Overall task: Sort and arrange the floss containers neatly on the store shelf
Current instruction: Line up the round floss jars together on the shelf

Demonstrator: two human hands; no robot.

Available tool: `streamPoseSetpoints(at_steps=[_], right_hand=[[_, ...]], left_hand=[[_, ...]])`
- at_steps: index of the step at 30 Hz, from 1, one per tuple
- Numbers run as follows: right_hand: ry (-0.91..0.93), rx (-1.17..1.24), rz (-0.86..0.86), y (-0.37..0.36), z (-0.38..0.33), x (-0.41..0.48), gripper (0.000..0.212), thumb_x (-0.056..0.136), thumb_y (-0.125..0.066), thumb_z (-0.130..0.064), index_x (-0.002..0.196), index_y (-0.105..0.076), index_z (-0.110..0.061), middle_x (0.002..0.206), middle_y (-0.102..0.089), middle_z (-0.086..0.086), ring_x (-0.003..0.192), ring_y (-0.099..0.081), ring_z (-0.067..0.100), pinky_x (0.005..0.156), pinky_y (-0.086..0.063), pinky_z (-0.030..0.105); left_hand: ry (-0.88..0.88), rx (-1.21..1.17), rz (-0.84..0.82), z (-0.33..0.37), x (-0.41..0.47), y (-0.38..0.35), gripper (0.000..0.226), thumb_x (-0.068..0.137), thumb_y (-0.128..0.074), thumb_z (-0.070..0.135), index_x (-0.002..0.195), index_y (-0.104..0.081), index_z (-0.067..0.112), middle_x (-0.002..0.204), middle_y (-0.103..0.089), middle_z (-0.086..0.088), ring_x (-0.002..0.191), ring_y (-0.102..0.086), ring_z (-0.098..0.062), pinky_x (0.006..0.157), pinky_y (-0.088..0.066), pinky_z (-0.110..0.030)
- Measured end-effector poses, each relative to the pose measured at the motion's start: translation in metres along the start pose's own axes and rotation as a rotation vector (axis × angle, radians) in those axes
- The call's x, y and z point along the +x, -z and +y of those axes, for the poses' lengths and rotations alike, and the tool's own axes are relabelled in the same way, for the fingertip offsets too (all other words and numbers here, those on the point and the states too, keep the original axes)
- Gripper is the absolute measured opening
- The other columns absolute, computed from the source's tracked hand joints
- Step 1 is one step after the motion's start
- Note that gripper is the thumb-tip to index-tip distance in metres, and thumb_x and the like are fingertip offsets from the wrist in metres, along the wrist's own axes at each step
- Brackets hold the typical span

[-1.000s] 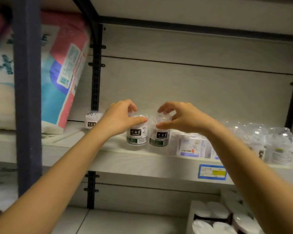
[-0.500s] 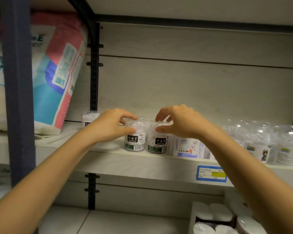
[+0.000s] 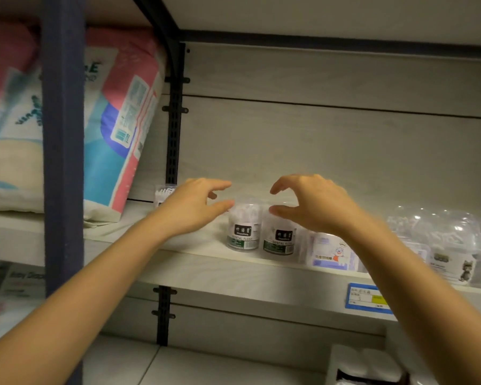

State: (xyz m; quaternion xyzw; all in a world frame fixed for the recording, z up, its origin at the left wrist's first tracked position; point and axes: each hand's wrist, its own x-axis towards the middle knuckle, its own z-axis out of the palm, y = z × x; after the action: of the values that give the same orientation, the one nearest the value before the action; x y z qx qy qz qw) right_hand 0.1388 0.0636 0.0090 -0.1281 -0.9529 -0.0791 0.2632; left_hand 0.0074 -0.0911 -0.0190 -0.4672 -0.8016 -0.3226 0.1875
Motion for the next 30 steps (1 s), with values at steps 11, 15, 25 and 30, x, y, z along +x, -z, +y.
streamPoseSetpoints(at_steps=[11, 15, 25, 30], right_hand=[[-0.009, 0.234, 0.062, -0.029, -0.095, 0.053, 0.022, 0.087, -0.058, -0.03, 0.109, -0.063, -0.026, 0.108, -0.067, -0.006, 0.1, -0.062, 0.018, 0.089, -0.051, 0.041], [-0.096, 0.178, -0.039, -0.047, -0.118, 0.091, 0.039, 0.09, -0.056, -0.03, 0.126, -0.053, -0.017, 0.128, -0.059, 0.004, 0.115, -0.055, 0.025, 0.098, -0.044, 0.04], [-0.277, 0.337, -0.211, -0.085, -0.126, 0.128, 0.064, 0.089, -0.058, -0.031, 0.142, -0.03, -0.009, 0.146, -0.039, 0.013, 0.13, -0.041, 0.028, 0.102, -0.035, 0.033], [-0.297, 0.401, -0.129, -0.096, -0.119, 0.132, 0.055, 0.087, -0.06, -0.028, 0.134, -0.039, -0.009, 0.14, -0.043, 0.015, 0.125, -0.045, 0.03, 0.1, -0.04, 0.036]], left_hand=[[0.172, -0.065, 0.141, -0.098, 0.006, 0.05, 0.024, 0.09, -0.054, 0.014, 0.112, -0.063, 0.009, 0.116, -0.064, -0.009, 0.1, -0.058, -0.021, 0.086, -0.039, -0.025], [0.212, -0.035, 0.077, -0.105, 0.035, 0.033, 0.036, 0.092, -0.046, 0.013, 0.128, -0.048, 0.008, 0.135, -0.047, -0.013, 0.122, -0.046, -0.029, 0.099, -0.038, -0.034], [0.504, -0.072, -0.074, -0.119, 0.058, 0.005, 0.056, 0.092, -0.044, 0.022, 0.14, -0.023, 0.002, 0.144, -0.032, -0.022, 0.131, -0.032, -0.036, 0.105, -0.034, -0.044], [0.541, -0.236, 0.0, -0.126, 0.06, -0.002, 0.061, 0.091, -0.051, 0.021, 0.138, -0.016, 0.004, 0.141, -0.036, -0.021, 0.126, -0.04, -0.035, 0.095, -0.039, -0.04]])
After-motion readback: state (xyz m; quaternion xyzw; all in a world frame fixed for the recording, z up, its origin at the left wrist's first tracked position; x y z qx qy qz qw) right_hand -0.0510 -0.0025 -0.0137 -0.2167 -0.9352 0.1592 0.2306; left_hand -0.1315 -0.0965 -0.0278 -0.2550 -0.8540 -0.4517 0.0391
